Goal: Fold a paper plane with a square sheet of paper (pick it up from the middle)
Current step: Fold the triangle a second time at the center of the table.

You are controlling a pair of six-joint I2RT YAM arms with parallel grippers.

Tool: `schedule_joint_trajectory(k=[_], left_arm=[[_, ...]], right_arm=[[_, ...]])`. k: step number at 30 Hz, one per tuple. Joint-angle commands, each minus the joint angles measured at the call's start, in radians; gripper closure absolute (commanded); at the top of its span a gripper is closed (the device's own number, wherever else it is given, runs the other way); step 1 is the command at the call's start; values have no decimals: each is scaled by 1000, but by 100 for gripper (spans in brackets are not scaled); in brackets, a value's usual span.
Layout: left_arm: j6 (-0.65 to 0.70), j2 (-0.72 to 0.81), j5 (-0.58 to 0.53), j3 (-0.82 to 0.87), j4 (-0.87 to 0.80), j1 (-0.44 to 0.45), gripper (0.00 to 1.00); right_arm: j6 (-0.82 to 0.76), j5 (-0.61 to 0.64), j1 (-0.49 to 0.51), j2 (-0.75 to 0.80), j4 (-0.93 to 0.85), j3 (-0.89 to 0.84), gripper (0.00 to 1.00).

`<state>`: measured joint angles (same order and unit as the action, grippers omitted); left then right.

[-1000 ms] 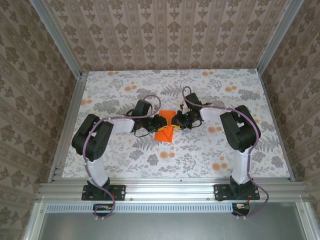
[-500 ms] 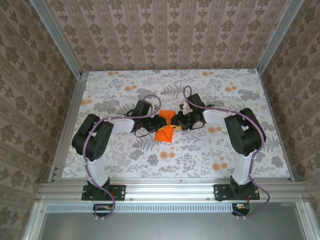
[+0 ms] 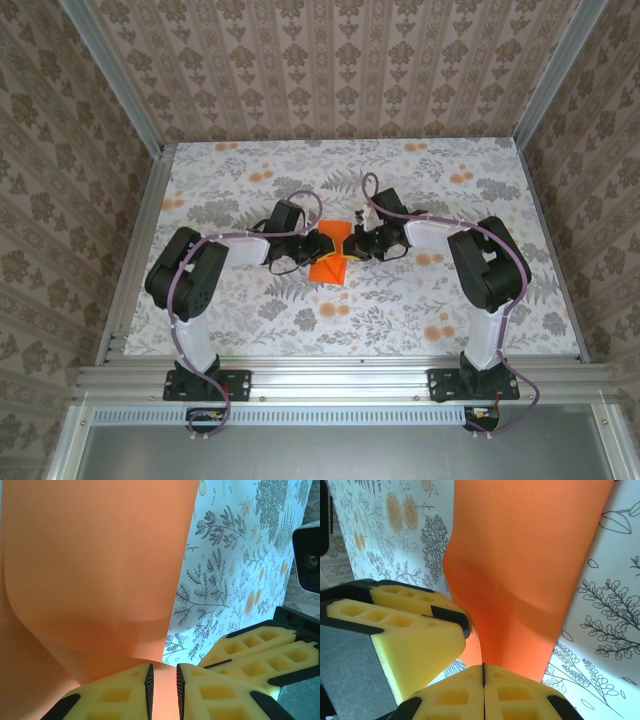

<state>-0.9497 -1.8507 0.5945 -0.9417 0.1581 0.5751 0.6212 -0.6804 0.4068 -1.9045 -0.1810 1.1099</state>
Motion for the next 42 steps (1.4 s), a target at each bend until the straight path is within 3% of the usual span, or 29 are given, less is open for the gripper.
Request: schedule_joint_trajectory(k=[1, 5, 10, 23, 33, 42], left_arm=[[2, 28, -5, 7, -1, -4, 73], [6, 78, -2, 43, -10, -4, 60], [18, 113, -22, 92, -40, -4, 58], [70, 96, -70, 113, -153, -1, 59], [125, 76, -85, 84, -236, 2, 74], [140, 73, -88, 69, -255, 2, 76]], right_arm=[[-66, 45, 6, -19, -64, 31, 97], [-97, 84, 7, -27, -90, 50, 99], [-113, 96, 6, -43, -101, 68, 99], [-139, 110, 7, -67, -117, 97, 99], [-191, 120, 6, -114, -181, 175, 99], [-202, 107, 6, -134, -188, 190, 98]])
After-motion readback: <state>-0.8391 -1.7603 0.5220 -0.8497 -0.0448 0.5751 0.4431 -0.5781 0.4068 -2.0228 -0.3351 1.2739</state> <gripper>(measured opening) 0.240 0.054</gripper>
